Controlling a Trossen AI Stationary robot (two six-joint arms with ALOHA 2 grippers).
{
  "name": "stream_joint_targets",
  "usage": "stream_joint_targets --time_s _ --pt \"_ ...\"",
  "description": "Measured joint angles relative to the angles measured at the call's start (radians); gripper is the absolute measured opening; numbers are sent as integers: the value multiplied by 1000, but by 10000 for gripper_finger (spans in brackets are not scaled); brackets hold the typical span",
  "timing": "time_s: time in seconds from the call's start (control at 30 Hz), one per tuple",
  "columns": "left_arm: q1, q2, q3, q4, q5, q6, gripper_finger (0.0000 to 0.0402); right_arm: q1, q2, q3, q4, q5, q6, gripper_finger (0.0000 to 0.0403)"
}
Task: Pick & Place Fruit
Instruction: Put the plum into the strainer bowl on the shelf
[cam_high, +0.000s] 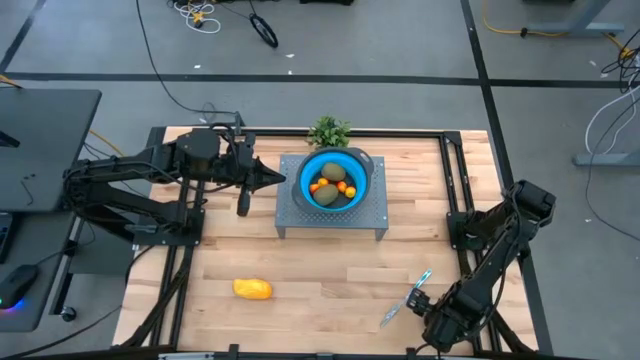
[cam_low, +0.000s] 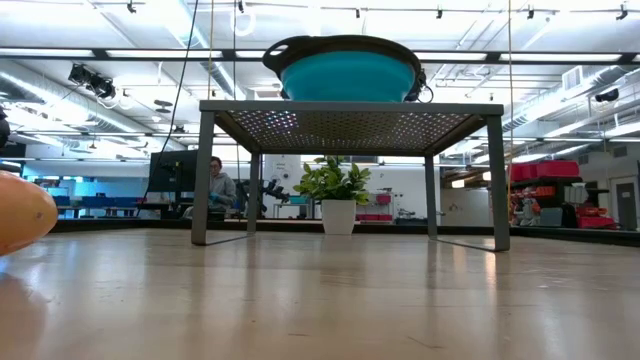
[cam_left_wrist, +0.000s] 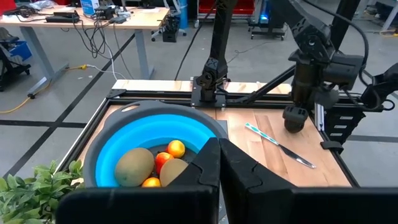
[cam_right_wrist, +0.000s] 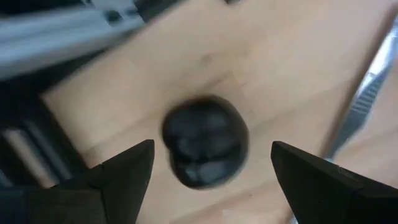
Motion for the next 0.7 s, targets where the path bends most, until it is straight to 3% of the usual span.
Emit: stream_joint_targets --time_s 0.1,0.27,0.7 --pt "0 0 0 0 0 0 4 0 0 -23 7 36 -26 332" --pt "0 0 0 0 20 -8 3 0 0 -67 77 -18 -41 332" --pt "0 0 0 0 23 -18 3 11 0 -135 189 -14 -40 332"
